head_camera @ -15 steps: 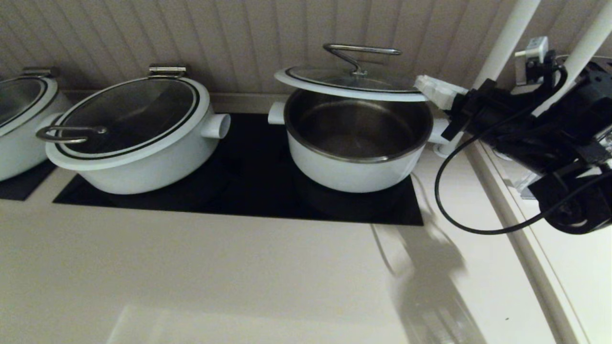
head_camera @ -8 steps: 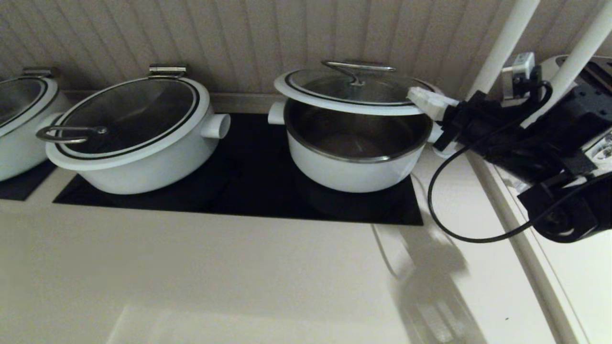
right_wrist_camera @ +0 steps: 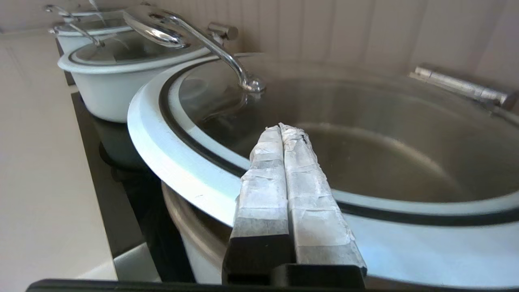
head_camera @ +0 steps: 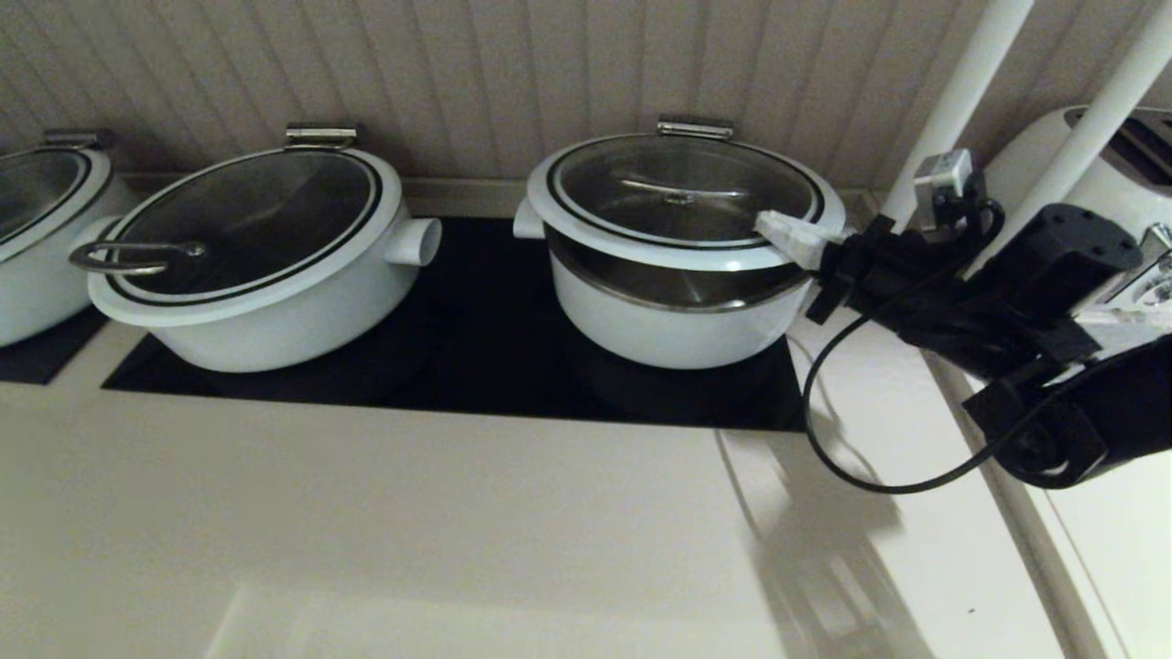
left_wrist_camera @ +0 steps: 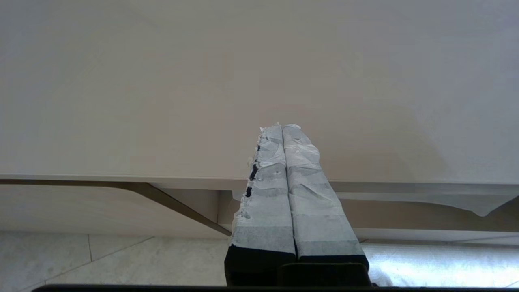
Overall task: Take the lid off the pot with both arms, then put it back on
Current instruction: Close the pot lid
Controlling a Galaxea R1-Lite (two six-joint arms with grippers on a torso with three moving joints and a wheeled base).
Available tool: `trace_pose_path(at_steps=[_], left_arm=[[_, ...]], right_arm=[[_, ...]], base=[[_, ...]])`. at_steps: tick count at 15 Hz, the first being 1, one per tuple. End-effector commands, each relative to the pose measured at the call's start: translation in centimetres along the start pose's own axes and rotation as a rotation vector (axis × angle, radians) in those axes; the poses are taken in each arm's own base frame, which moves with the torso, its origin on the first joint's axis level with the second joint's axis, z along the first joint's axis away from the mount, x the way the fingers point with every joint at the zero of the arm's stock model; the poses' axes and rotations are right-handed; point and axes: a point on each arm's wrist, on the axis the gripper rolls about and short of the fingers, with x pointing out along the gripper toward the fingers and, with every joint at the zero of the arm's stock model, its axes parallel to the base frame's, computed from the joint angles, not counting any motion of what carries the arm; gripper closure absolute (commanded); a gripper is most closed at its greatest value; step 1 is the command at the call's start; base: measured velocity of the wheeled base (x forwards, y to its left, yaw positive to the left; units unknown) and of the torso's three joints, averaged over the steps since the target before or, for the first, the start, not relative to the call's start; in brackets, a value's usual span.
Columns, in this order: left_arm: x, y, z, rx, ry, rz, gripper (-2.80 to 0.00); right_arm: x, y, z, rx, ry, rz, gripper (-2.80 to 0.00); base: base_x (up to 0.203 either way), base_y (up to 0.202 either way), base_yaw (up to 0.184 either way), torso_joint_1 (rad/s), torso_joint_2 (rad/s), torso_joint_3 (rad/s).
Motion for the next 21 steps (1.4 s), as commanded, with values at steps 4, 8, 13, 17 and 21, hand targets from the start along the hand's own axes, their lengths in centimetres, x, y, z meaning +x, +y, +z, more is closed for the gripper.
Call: trace_pose_path(at_steps=[4,8,13,17,21], left_arm=[[0.0,0.0,0.0,0.000,0.002,0.001,0.00],[0.0,0.0,0.0,0.000,0.001,0.000,0.00],[0.0,0.0,0.0,0.000,0.002,-0.001,0.00],[0.0,0.0,0.0,-0.001,0.002,-0.001,0.00],[0.0,0.0,0.0,0.000,0.002,0.000,0.00]], right_arm=[[-0.1,0.1,-1.4,0.005,0.025,0.006,0.00],[-0.1,0.1,-2.3,0.016,0.042,0.007,0.00],[0.0,0.1,-3.3,0.023,0.064,0.007,0.00],[-0.1,0.1,-4.0,0.034,0.080,0.004,0.00],[-0.4,0.2,-4.5,0.035,0.098,0.005,0.00]], base=[[0.000,0.000,0.000,0.000,0.00,0.000],[0.000,0.000,0.000,0.000,0.00,0.000],[0.000,0.000,0.000,0.000,0.00,0.000],[0.000,0.000,0.000,0.000,0.00,0.000],[0.000,0.000,0.000,0.000,0.00,0.000]])
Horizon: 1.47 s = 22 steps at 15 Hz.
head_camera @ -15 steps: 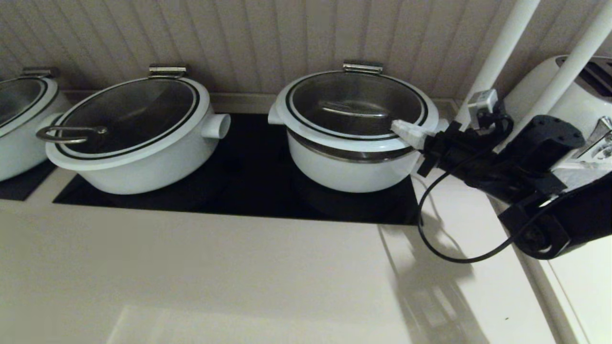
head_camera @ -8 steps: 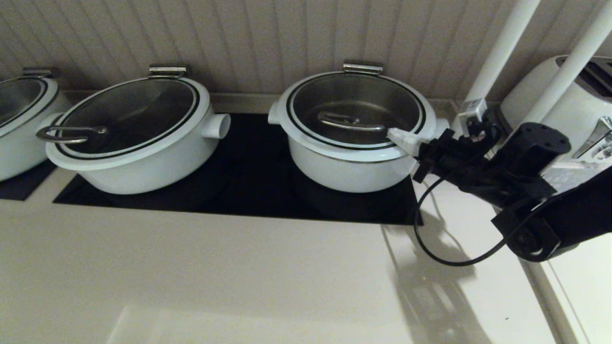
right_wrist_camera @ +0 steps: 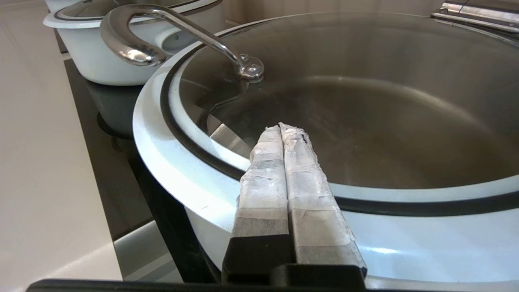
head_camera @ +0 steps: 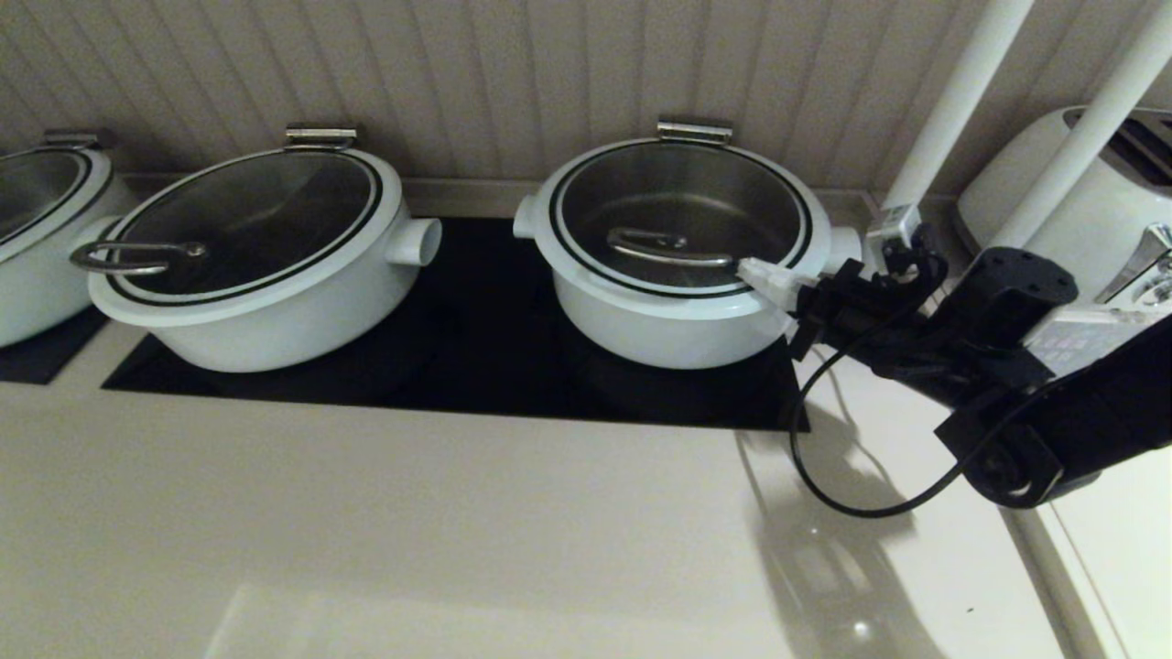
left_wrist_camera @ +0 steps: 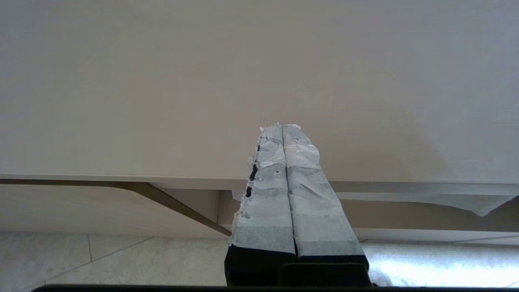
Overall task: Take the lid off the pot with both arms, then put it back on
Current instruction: Close the pot lid
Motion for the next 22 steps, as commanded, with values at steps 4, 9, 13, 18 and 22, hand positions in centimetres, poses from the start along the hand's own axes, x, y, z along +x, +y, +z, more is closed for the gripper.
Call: trace_pose_path(at_steps=[4,9,13,18,22], left_arm=[[0.0,0.0,0.0,0.001,0.001,0.001,0.00],[0.0,0.0,0.0,0.001,0.000,0.001,0.00],[0.0,0.0,0.0,0.001,0.001,0.001,0.00],[0.0,0.0,0.0,0.001,0.001,0.001,0.00],[0.0,0.0,0.0,0.001,0.000,0.001,0.00]], right_arm=[[-0.2,0.2,-0.5,0.008,0.015,0.002,0.00],[-0.3,0.2,-0.2,0.002,0.008,0.002,0.00],[-0.3,0.2,0.2,-0.004,0.000,0.000,0.00],[-0.6,0.3,1.4,-0.017,-0.022,-0.001,0.00],[-1.4,0.9,2.5,-0.022,-0.029,-0.009,0.00]], base=[[0.000,0.000,0.000,0.000,0.00,0.000],[0.000,0.000,0.000,0.000,0.00,0.000],[0.000,0.000,0.000,0.000,0.00,0.000],[0.000,0.000,0.000,0.000,0.00,0.000],[0.000,0.000,0.000,0.000,0.00,0.000]])
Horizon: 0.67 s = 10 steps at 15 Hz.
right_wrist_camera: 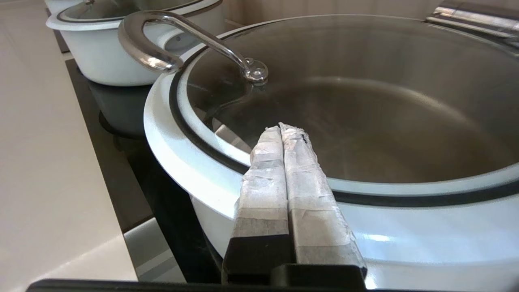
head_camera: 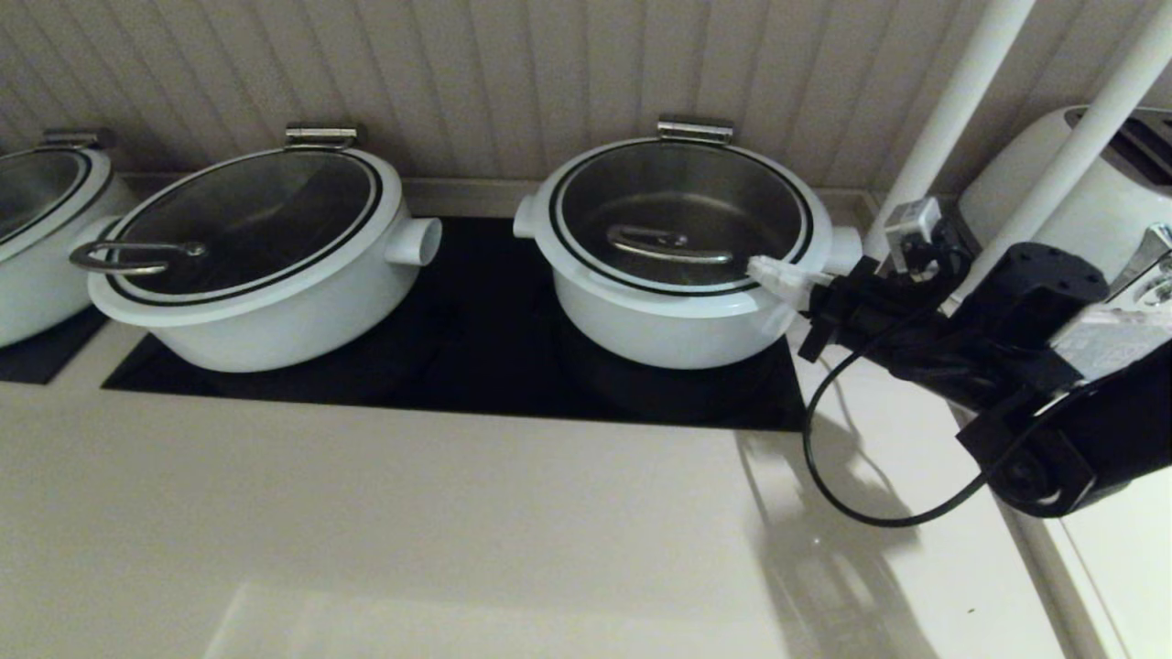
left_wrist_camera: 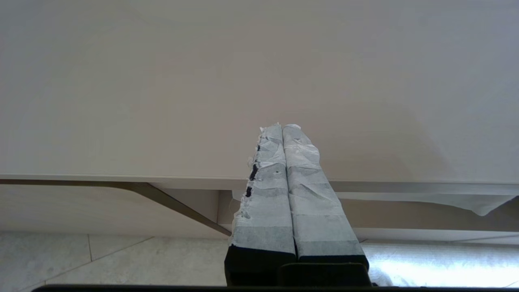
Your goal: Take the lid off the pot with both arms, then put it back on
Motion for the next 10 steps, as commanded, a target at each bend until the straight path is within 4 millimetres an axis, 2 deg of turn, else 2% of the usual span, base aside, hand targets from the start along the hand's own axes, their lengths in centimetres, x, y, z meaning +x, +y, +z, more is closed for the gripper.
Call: trace_pose_path(at_steps=[1,5,10], left_arm=[[0.0,0.0,0.0,-0.001,0.002,0.001,0.00],[0.0,0.0,0.0,0.000,0.000,0.000,0.00],[0.0,0.0,0.0,-0.001,0.002,0.000,0.00]], right_arm=[[-0.5,0.3,1.4,-0.020,-0.030,0.000,0.00],[-1.1,0.7,2.5,-0.030,-0.044,0.000,0.00],[-3.2,1.8,3.9,-0.024,-0.040,-0.061,0.00]], base=[[0.000,0.000,0.000,0.000,0.00,0.000],[0.000,0.000,0.000,0.000,0.00,0.000],[0.000,0.000,0.000,0.000,0.00,0.000]])
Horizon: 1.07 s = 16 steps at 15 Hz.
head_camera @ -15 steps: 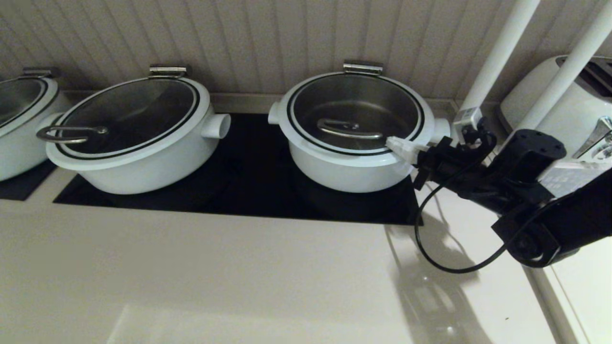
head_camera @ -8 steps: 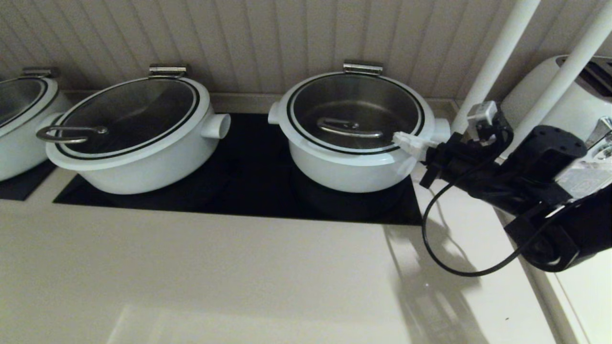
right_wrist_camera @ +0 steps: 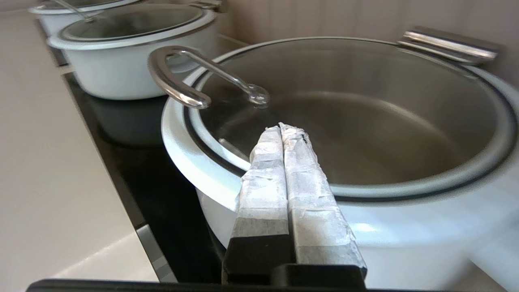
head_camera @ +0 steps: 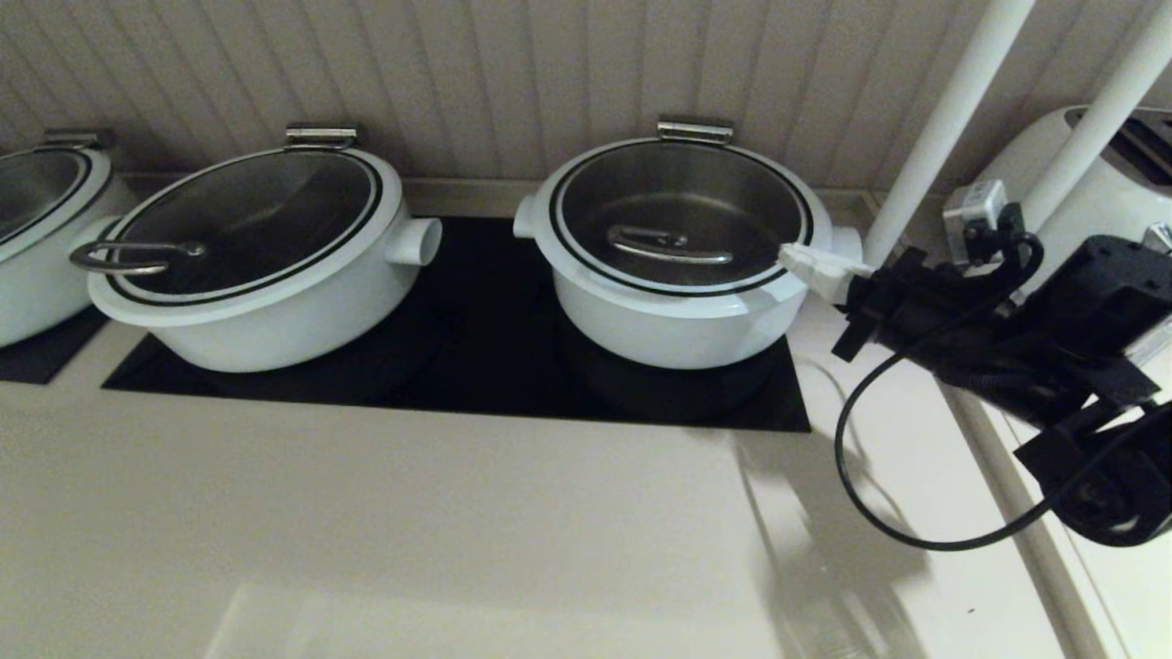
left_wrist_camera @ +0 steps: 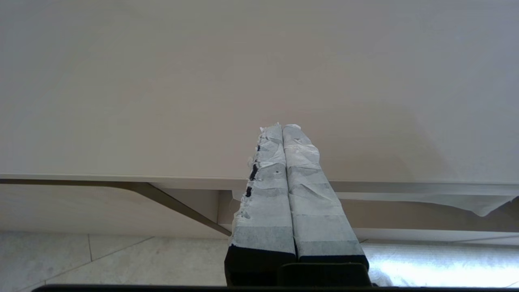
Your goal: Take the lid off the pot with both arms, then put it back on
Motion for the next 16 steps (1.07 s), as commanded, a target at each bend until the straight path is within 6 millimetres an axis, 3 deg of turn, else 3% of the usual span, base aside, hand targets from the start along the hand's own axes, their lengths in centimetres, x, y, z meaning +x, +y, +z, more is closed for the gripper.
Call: trace_pose_path(at_steps=[1,7,11,16], left_arm=[[0.0,0.0,0.0,0.000,0.001,0.001,0.00],[0.0,0.0,0.0,0.001,0.000,0.001,0.00],[0.0,0.0,0.0,0.001,0.001,0.001,0.00],[0.0,0.0,0.0,0.001,0.001,0.001,0.00]], right_arm=[[-1.4,0.7,1.6,-0.013,-0.023,-0.014,0.00],[-7.1,2.5,4.1,-0.013,-0.007,-0.127,0.00],[-12.8,4.0,4.5,-0.005,0.056,-0.240,0.00],[-17.9,7.4,4.0,0.008,0.105,-0.297,0.00]], base=[[0.000,0.000,0.000,0.000,0.00,0.000],[0.000,0.000,0.000,0.000,0.00,0.000],[0.000,0.000,0.000,0.000,0.00,0.000],[0.000,0.000,0.000,0.000,0.00,0.000]])
